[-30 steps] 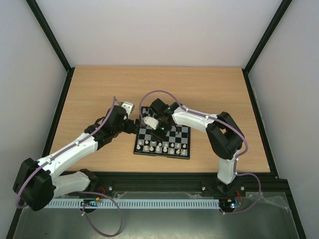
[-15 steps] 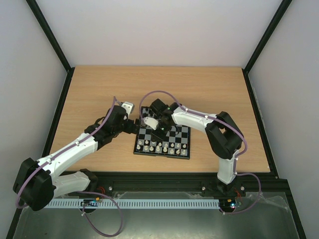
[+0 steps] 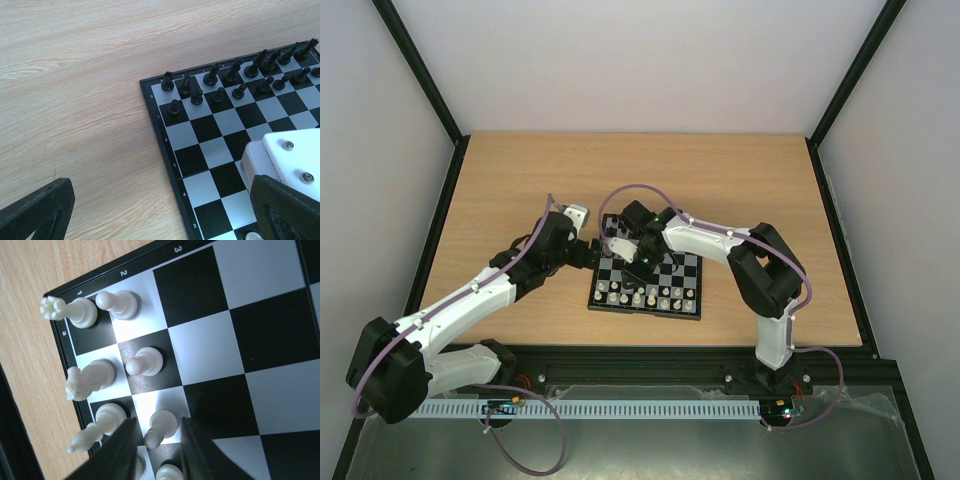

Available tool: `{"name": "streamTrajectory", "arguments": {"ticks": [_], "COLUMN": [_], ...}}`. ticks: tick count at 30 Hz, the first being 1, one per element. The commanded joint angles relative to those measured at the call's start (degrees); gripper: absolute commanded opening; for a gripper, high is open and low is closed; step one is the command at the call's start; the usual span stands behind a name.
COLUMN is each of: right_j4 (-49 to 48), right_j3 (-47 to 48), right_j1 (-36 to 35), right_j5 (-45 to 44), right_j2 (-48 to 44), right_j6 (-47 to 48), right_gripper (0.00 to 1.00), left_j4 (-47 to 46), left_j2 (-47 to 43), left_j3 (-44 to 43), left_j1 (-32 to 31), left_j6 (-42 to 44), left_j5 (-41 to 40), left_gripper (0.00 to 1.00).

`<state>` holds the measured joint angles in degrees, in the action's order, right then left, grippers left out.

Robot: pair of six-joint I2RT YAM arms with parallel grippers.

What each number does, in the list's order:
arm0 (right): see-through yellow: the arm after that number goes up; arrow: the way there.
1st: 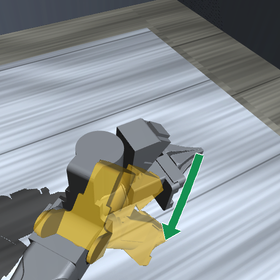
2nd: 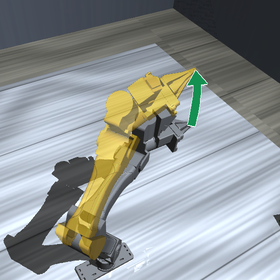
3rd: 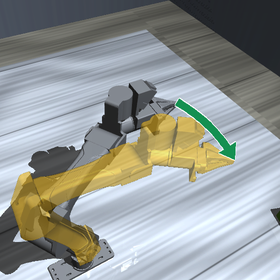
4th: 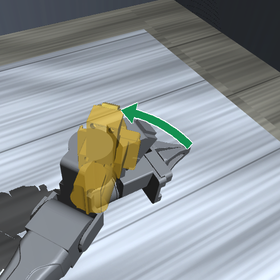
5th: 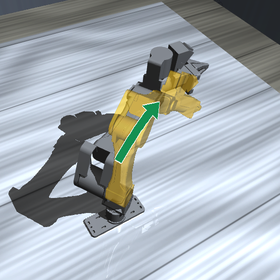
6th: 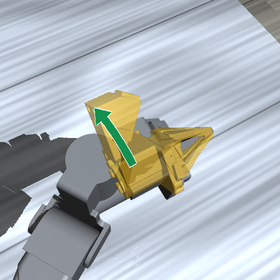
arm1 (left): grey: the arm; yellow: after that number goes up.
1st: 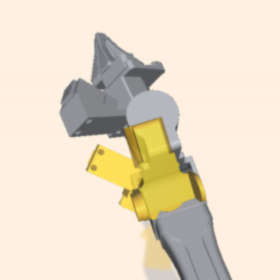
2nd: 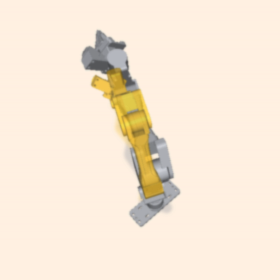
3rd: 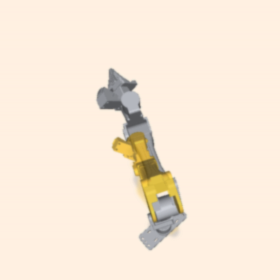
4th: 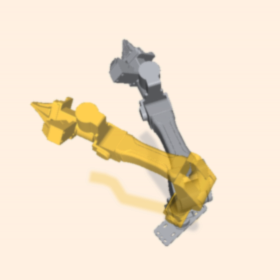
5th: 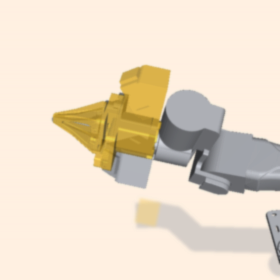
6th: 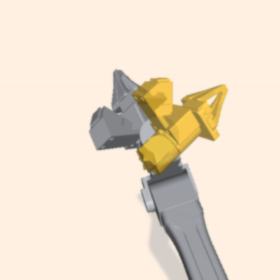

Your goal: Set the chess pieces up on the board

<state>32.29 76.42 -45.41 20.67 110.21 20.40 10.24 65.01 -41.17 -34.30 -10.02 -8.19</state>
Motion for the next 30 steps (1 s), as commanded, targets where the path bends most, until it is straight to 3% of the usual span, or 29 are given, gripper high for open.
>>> {"name": "streamTrajectory", "arguments": {"ticks": [1,11,15,21,25,28,29,30], "right_j4": [2.2,4.4,2.9,-4.8,-10.7,-15.5,-16.4,-16.7], "right_j3": [-0.8,-0.8,-3.0,-10.4,-13.1,-14.3,-14.1,-13.7], "right_j1": [-0.4,2.2,7.8,17.7,25.0,27.9,28.8,29.8], "right_j5": [1.5,1.7,3.7,1.9,0.0,-9.9,-12.5,-14.6], "right_j2": [-0.7,-8.8,-14.7,-26.0,-34.9,-40.0,-41.0,-41.9], "right_j6": [0.6,2.5,1.8,-3.6,-10.3,-15.9,-18.6,-20.6], "right_gripper": [0.3,0.36,0.37,0.4,0.59,0.94,0.99,0.99], "left_j4": [0.8,0.8,2.5,6.5,11.4,14.5,15.2,15.4], "left_j2": [-0.1,-0.7,-2.1,-5.6,-5.6,-4.3,-3.7,-3.3], "left_j3": [-0.3,-0.2,-1.5,-3.5,-9.3,-13.9,-15.7,-16.6], "left_j1": [0.4,0.4,0.4,0.4,1.0,2.7,4.0,5.4], "left_j6": [-0.1,-0.1,-1.6,-3.7,-5.2,-6.3,-6.6,-6.7], "left_j5": [-0.6,-1.4,-1.4,-8.1,-13.1,-15.3,-15.1,-14.2], "left_gripper": [0.99,0.99,0.99,0.99,0.99,0.99,0.99,0.99]}}
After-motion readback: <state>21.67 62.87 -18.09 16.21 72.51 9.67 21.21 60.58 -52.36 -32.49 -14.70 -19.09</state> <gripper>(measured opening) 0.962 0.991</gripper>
